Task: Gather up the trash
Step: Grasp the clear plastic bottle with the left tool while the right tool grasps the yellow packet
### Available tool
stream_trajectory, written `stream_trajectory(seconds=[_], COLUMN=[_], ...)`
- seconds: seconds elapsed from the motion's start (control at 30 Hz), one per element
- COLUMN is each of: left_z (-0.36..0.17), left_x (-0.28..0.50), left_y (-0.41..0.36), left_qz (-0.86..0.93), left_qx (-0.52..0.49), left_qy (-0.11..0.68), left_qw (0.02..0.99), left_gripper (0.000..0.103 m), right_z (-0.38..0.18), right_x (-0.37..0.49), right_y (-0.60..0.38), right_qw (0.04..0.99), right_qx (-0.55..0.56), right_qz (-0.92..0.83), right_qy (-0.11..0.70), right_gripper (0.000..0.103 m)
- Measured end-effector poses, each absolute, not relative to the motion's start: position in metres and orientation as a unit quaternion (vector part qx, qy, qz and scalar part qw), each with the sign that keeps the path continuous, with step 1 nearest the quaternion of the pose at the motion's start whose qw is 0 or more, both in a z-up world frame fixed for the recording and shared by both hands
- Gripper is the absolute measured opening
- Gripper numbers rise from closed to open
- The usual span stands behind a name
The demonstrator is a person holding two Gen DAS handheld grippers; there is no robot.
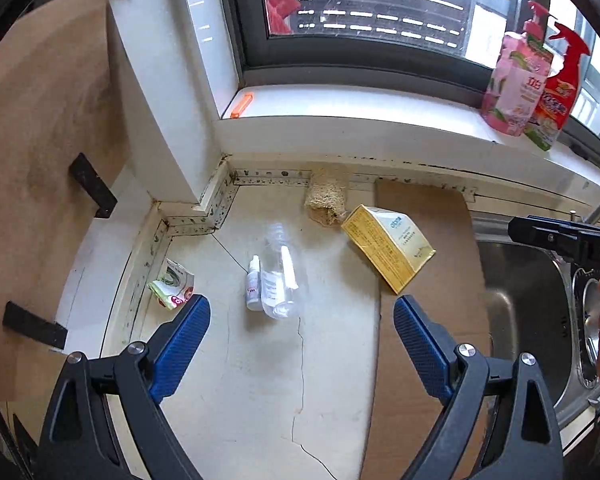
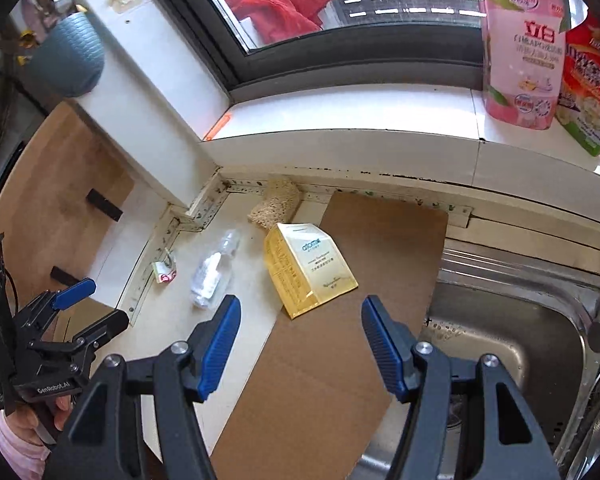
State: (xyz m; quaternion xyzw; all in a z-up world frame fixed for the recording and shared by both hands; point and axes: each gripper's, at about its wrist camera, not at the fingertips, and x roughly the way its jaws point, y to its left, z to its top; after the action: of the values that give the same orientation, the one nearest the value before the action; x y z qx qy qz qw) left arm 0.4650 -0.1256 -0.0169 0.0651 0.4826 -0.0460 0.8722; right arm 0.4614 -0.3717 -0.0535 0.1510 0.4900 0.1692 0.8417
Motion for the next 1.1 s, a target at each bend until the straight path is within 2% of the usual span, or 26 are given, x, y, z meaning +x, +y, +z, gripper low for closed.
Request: stream_trajectory(seconds=[0.4,0.63,0.77,0.83,0.9,0.97,1.1], left_z=[-0.107,-0.131,-0.137,-0.14,-0.142,-0.142,-0.143], left_x=[0.545,0.56,0.565,0.569,0.572,0.574,0.575], left_y=[-0.103,-0.106,-0.108,-0.109,-0.11,-0.111,-0.111], left_qz=[-0.017,-0.032,-0.038,-0.04,-0.041,-0.042,-0.045], left_qx=[0.029,0.023,0.02,0.02,0.02,0.02,0.019], left_qy=[0.544,0.559,0.565,0.567,0.568,0.568,0.572], left_qw=[0.838,0.828,0.824,0.822,0.822,0.821,0.819], left_gripper=[0.086,0.077,0.074,0.072,0.072,0.069,0.064], right_z=[-0.161,-0.181,-0.181,-0.18,-0.179,-0.179,-0.177], right_x=[0.553,0.573,0.575,0.573,0.57,0.564,0.554], right_y=[-0.374,-0.363,-0.344,-0.335,-0.323,-0.313,-0.296], right_qw=[0.786,0.773,0.775,0.777,0.774,0.768,0.76], right_qx=[0.228,0.242,0.215,0.199,0.179,0.162,0.143], right_qz=[0.187,0.226,0.248,0.257,0.275,0.294,0.321], right_qy=[0.543,0.542,0.54,0.54,0.542,0.545,0.547], right_gripper=[0.063,0.063,0.063,0.056,0.031,0.014,0.013])
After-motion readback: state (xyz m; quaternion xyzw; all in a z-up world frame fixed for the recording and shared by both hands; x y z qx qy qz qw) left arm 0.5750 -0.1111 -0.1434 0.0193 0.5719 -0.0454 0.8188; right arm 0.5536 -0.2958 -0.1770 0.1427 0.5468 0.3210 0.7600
